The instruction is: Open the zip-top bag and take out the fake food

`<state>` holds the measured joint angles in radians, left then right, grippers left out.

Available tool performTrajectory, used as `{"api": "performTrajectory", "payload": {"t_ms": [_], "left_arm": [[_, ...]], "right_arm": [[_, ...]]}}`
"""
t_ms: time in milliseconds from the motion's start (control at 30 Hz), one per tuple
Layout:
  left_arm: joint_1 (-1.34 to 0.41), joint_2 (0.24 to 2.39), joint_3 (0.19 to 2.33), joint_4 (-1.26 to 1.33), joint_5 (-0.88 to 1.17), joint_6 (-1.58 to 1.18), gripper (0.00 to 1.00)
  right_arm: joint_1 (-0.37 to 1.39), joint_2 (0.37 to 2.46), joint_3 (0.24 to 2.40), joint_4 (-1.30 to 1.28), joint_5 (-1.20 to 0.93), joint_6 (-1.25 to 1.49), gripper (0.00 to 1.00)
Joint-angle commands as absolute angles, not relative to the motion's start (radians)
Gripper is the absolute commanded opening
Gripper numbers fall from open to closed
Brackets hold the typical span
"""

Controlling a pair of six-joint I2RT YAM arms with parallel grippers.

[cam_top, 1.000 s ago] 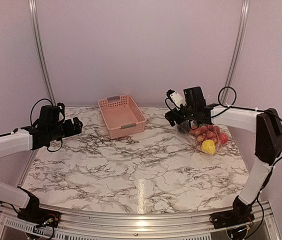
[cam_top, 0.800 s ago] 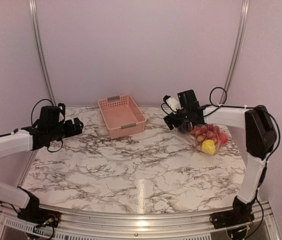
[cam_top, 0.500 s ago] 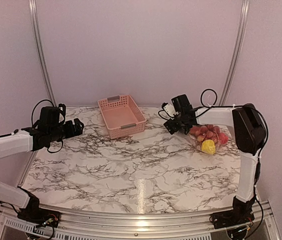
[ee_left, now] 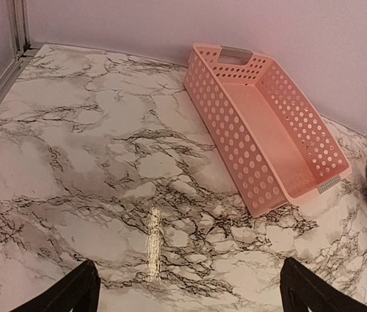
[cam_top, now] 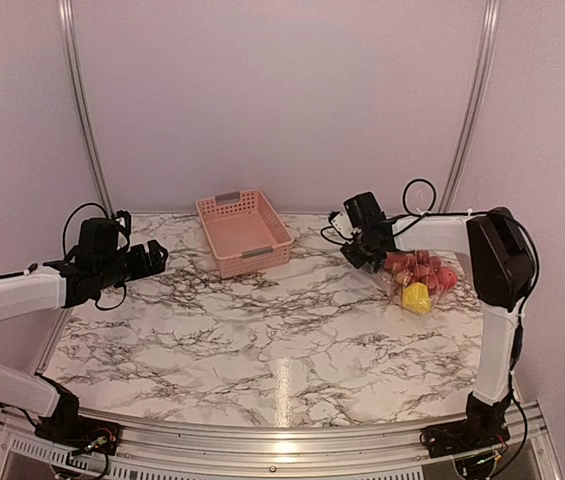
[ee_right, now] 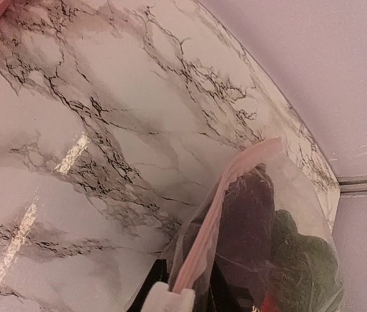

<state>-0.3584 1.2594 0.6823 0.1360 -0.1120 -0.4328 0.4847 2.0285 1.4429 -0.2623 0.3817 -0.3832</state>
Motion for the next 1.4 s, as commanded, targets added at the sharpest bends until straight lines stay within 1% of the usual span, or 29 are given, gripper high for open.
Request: {"api": "performTrajectory", "payload": {"t_ms": [0, 200, 467, 633, 767, 867, 967, 1167, 1367], "left_arm": [[-0.361, 1.219, 0.66, 0.187, -0.101, -0.413, 0.99], [-0.362, 1.159, 0.623, 0.257, -0.023, -0.384, 0.99], [-0.366, 1.088, 0.617, 0.299, 0.153, -0.325, 0.99], [-0.395, 1.04, 0.625, 0.314, 0.24, -0.282, 0.99], [-0.463, 1.02, 0.66, 0.292, 0.266, -0.216, 0.99], [-0.533, 1.019, 0.703, 0.26, 0.289, -0.141, 0.97], [-0.611, 1.019, 0.751, 0.224, 0.298, -0.07, 0.95], [-0.755, 1.049, 0.89, 0.116, 0.286, 0.068, 0.93], [-0.868, 1.123, 1.011, 0.035, 0.272, 0.162, 0.87]], "right_arm": [[0.498, 1.924, 1.446, -0.308, 0.314, -0.375, 0.12], [0.503, 1.787, 1.431, -0.394, 0.189, -0.342, 0.0], [0.503, 1.514, 1.335, -0.483, -0.007, -0.296, 0.0], [0.504, 1.358, 1.298, -0.516, -0.225, -0.292, 0.0], [0.505, 1.27, 1.282, -0.506, -0.428, -0.296, 0.0], [0.506, 1.24, 1.284, -0.492, -0.568, -0.298, 0.0], [0.525, 1.23, 1.293, -0.476, -0.648, -0.302, 0.0], [0.664, 1.28, 1.342, -0.487, -0.676, -0.342, 0.0], [0.791, 1.353, 1.415, -0.506, -0.665, -0.385, 0.0]]}}
